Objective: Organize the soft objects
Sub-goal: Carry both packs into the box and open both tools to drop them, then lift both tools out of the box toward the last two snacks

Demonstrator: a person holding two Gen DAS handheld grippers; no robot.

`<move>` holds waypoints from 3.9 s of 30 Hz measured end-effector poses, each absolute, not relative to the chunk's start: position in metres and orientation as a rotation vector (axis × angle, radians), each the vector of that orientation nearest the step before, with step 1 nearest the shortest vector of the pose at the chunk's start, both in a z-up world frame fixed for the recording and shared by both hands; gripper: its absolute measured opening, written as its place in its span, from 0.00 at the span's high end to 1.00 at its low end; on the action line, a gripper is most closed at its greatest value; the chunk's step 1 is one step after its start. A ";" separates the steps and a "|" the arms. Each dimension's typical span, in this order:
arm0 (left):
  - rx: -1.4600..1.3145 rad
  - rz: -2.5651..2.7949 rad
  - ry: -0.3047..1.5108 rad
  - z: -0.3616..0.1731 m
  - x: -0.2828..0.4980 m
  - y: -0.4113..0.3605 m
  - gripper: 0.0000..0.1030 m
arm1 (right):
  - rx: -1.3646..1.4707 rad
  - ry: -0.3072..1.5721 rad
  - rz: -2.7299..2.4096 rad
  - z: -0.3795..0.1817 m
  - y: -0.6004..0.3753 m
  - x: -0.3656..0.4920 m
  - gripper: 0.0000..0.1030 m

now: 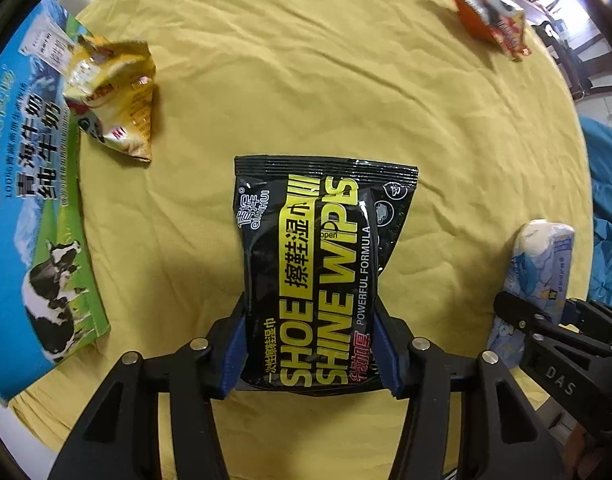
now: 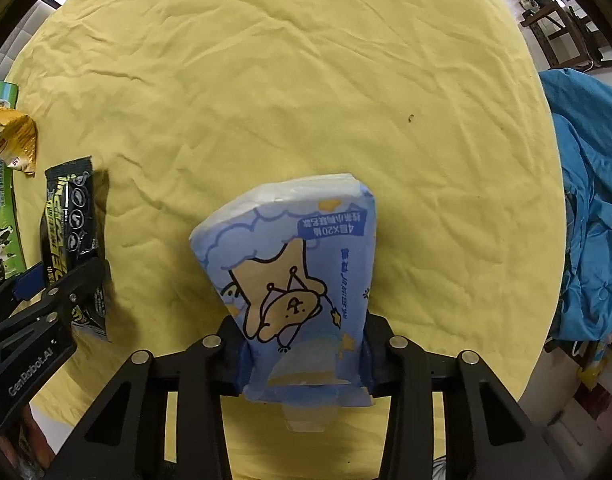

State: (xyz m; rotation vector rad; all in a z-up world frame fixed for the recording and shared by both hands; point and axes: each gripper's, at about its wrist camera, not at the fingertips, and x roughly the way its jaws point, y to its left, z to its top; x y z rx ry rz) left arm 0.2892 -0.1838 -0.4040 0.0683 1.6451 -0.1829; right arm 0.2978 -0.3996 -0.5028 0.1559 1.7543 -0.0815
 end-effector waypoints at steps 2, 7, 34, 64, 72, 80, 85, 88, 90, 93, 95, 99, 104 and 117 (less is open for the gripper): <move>0.058 -0.189 1.626 -0.393 0.288 -0.186 0.50 | 0.162 1.750 -0.083 -0.500 -0.398 0.295 0.60; 0.042 -0.219 1.572 -0.359 0.284 -0.188 0.50 | 0.178 1.725 -0.071 -0.480 -0.392 0.289 0.61; -0.155 -0.178 1.262 -0.191 0.261 0.009 0.50 | 0.241 1.417 0.227 -0.273 -0.235 0.283 0.61; -0.169 0.024 1.573 -0.380 0.385 0.218 0.50 | 0.082 1.684 0.218 -0.442 -0.013 0.364 0.61; -0.097 0.002 1.610 -0.403 0.398 0.204 0.50 | 0.043 1.747 0.175 -0.476 -0.006 0.369 0.60; -0.062 -0.003 1.628 -0.400 0.396 0.197 0.49 | -0.028 1.763 0.175 -0.486 0.005 0.366 0.51; -0.106 0.019 1.642 -0.394 0.391 0.202 0.49 | -0.023 1.783 0.166 -0.488 0.011 0.374 0.46; -0.095 0.025 1.631 -0.384 0.386 0.210 0.46 | -0.013 1.778 0.171 -0.480 0.012 0.376 0.41; -0.088 0.029 1.616 -0.375 0.385 0.210 0.42 | -0.010 1.762 0.175 -0.471 0.013 0.377 0.38; -0.080 0.036 1.593 -0.362 0.375 0.211 0.42 | 0.002 1.746 0.182 -0.458 0.014 0.377 0.35; -0.078 0.042 1.575 -0.351 0.367 0.211 0.42 | -0.001 1.737 0.185 -0.448 0.014 0.377 0.33; -0.107 0.041 1.528 -0.324 0.350 0.210 0.28 | -0.002 1.724 0.194 -0.432 0.013 0.375 0.13; -0.101 0.047 1.455 -0.291 0.316 0.214 0.09 | -0.001 1.673 0.189 -0.411 0.007 0.366 0.09; -0.146 0.045 1.269 -0.211 0.272 0.199 0.04 | -0.011 1.495 0.192 -0.335 -0.014 0.329 0.00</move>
